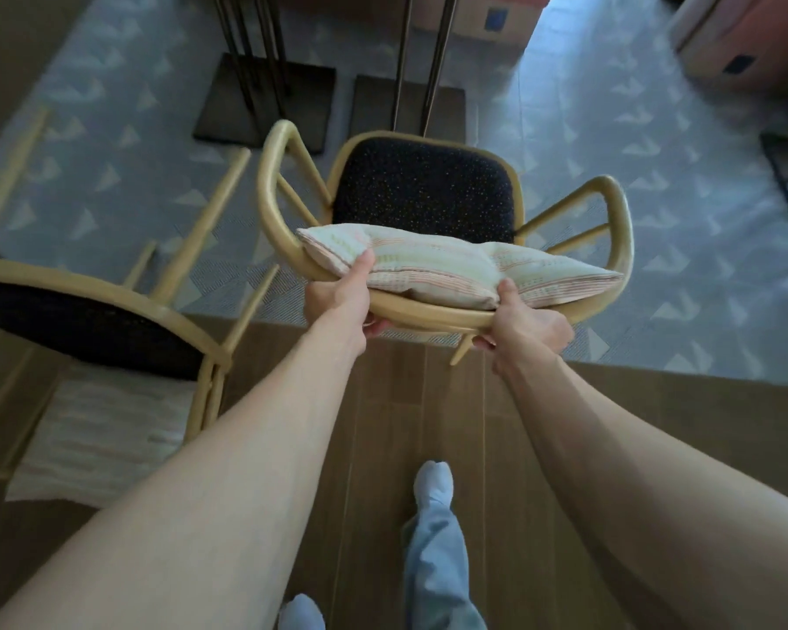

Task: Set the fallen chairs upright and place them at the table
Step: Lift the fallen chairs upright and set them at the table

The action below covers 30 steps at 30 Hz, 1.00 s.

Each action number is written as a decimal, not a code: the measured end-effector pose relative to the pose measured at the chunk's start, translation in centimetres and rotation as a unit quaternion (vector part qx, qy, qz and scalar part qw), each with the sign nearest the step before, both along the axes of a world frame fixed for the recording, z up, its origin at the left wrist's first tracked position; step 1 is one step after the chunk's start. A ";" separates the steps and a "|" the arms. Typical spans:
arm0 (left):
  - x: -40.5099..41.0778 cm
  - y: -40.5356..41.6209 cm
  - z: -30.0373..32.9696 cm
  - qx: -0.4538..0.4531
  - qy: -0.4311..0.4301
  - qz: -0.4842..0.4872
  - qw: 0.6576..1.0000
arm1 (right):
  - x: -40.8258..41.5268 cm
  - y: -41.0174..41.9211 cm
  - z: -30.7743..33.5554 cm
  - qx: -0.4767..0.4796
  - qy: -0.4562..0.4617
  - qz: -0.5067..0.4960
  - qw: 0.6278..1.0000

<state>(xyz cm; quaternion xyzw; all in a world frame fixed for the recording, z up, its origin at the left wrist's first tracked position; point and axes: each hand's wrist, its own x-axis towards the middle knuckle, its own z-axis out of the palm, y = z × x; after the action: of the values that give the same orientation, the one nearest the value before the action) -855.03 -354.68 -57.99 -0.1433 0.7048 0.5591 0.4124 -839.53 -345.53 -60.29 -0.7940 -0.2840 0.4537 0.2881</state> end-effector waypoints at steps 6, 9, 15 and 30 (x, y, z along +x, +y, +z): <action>-3.3 6.5 0.3 -0.026 -0.003 0.003 1.000 | -3.5 6.3 0.5 -0.012 0.007 0.002 1.000; -3.9 7.6 0.7 -0.038 -0.007 -0.002 0.999 | -4.2 7.6 0.9 -0.022 0.002 -0.024 0.999; -4.2 7.0 2.7 -0.047 -0.020 -0.048 0.998 | -3.3 7.2 2.4 -0.084 0.012 0.039 0.996; -8.3 -15.9 16.2 0.046 0.139 -0.064 0.987 | -14.1 -8.8 19.0 -0.041 0.223 0.504 0.834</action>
<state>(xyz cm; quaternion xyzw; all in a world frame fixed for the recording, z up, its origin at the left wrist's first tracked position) -863.36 -370.60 -41.84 0.0002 0.7366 0.5777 0.3518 -853.66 -354.32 -41.24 -0.4297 -0.5541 0.7117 0.0427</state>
